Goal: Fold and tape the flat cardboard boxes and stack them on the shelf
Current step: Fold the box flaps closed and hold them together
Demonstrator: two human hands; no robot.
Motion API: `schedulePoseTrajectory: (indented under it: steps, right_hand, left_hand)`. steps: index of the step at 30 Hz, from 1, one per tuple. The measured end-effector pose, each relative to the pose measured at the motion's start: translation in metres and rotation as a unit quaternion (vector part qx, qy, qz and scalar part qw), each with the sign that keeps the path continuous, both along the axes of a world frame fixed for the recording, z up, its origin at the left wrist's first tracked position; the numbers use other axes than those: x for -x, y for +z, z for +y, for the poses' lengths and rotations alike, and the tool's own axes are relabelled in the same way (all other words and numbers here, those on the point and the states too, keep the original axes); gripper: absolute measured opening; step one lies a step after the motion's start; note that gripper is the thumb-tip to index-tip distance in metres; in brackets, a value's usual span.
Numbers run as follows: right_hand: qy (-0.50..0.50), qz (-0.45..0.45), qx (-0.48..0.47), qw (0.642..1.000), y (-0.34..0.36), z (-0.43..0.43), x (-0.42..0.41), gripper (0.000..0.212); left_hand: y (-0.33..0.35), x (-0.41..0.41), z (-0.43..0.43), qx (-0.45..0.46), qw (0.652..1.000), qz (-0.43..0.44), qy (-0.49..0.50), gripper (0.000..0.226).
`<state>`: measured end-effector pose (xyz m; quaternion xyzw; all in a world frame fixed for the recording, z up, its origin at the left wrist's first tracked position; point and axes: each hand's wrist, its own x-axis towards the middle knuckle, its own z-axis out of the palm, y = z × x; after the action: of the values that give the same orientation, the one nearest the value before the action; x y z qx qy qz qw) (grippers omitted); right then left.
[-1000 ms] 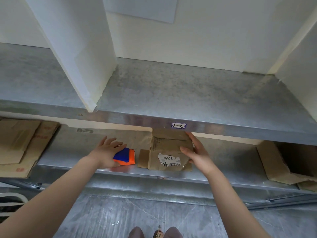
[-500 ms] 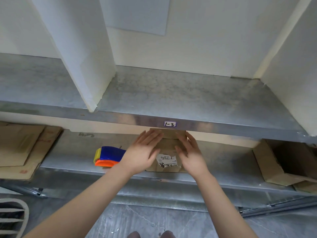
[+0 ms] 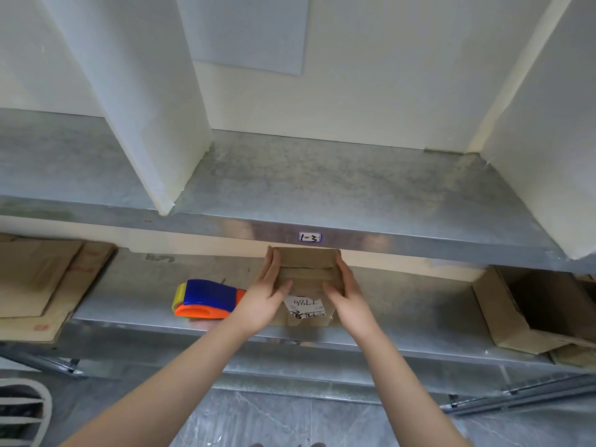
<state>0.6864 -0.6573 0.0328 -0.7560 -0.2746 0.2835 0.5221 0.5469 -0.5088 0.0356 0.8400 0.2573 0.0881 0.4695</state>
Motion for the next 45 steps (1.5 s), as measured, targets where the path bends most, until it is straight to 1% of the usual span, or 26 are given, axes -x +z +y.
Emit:
schedulePoseTrajectory:
  steps: [2,3,4,5,6,7,8,10,12,14,16,19,21,23,25,27,28,29,31,33,35,38,40,43,45]
  right_hand:
    - [-0.002,0.065,-0.031,0.997,-0.002,-0.001,0.004,0.068]
    - [-0.002,0.079,-0.037,0.996,-0.001,0.0,0.004,0.071]
    - [0.001,0.079,-0.039,0.996,-0.001,0.001,0.004,0.074]
    - [0.004,0.067,-0.033,0.997,-0.001,0.001,0.003,0.075]
    - [0.007,0.049,-0.025,0.998,-0.001,0.001,0.001,0.074]
    - [0.009,0.035,-0.021,0.999,-0.001,-0.001,-0.002,0.07]
    - [0.011,0.032,-0.021,0.999,-0.001,-0.004,-0.006,0.065]
    - [0.017,0.054,-0.022,0.998,0.001,-0.011,-0.014,0.059]
    - [0.045,0.084,-0.024,0.995,0.002,-0.016,-0.023,0.059]
    - [0.08,0.091,-0.014,0.993,0.007,-0.014,-0.027,0.059]
    - [0.08,0.05,-0.007,0.996,0.009,-0.007,-0.027,0.054]
    - [0.018,-0.108,0.028,0.994,0.006,0.003,-0.018,0.041]
    - [0.019,-0.146,0.036,0.988,-0.001,0.006,-0.008,0.042]
    - [0.032,-0.163,0.051,0.985,-0.006,0.004,-0.003,0.046]
    - [0.014,-0.169,0.071,0.983,-0.004,0.0,-0.002,0.048]
    - [-0.023,-0.142,0.067,0.987,0.002,-0.006,0.003,0.047]
    - [-0.018,-0.117,0.051,0.992,0.004,-0.01,0.006,0.051]
    - [0.009,-0.097,0.045,0.994,0.006,-0.013,0.011,0.059]
    - [0.084,-0.111,0.069,0.988,0.003,-0.021,0.017,0.076]
    - [0.111,-0.144,0.072,0.981,-0.001,-0.025,0.014,0.084]
    - [0.098,-0.172,0.057,0.979,-0.004,-0.026,0.007,0.086]
    - [0.091,-0.206,0.046,0.973,-0.007,-0.021,0.0,0.077]
    - [0.104,-0.218,0.06,0.968,-0.006,-0.014,-0.004,0.075]
    - [0.114,-0.236,0.083,0.961,-0.002,-0.011,-0.005,0.08]
    - [0.109,-0.266,0.099,0.953,0.003,-0.019,0.0,0.083]
  left_hand:
    - [0.001,-0.001,-0.003,0.12,0.992,-0.022,0.03,0.078]
    - [0.002,-0.002,-0.004,0.189,0.98,-0.038,0.045,0.08]
    - [0.002,-0.003,-0.003,0.238,0.968,-0.049,0.054,0.081]
    - [0.001,-0.001,0.0,0.258,0.963,-0.053,0.052,0.081]
    - [-0.001,0.001,0.003,0.245,0.967,-0.05,0.038,0.082]
    - [-0.002,0.004,0.007,0.21,0.977,-0.041,0.018,0.083]
    - [0.0,0.008,0.012,0.156,0.987,-0.026,0.001,0.085]
    - [0.005,0.014,0.023,0.04,0.999,0.002,-0.021,0.086]
    - [0.011,0.014,0.033,-0.033,0.996,0.032,-0.074,0.094]
    - [0.017,0.01,0.041,-0.048,0.988,0.086,-0.121,0.106]
    - [0.017,0.005,0.042,-0.044,0.987,0.109,-0.112,0.109]
    - [0.006,0.002,0.014,-0.061,0.997,0.05,-0.021,0.111]
    - [-0.004,0.003,-0.012,-0.076,0.997,-0.003,0.034,0.111]
    - [-0.009,0.007,-0.026,-0.09,0.994,-0.022,0.051,0.11]
    - [-0.008,0.011,-0.027,-0.11,0.993,-0.008,0.052,0.107]
    - [-0.004,0.013,-0.028,-0.12,0.991,-0.007,0.061,0.101]
    - [-0.004,0.012,-0.031,-0.116,0.991,-0.016,0.068,0.094]
    - [-0.004,0.011,-0.035,-0.113,0.991,-0.028,0.071,0.084]
    - [-0.007,0.008,-0.044,-0.129,0.989,-0.043,0.061,0.064]
    - [-0.008,0.006,-0.046,-0.136,0.988,-0.052,0.046,0.057]
    - [-0.009,0.005,-0.039,-0.154,0.986,-0.065,0.004,0.058]
    - [-0.008,0.002,-0.024,-0.248,0.965,-0.042,-0.08,0.052]
    - [-0.006,0.002,-0.019,-0.284,0.954,-0.01,-0.092,0.05]
    - [-0.001,0.004,-0.016,-0.295,0.948,0.029,-0.115,0.057]
    - [0.005,0.01,-0.013,-0.322,0.935,0.045,-0.142,0.061]
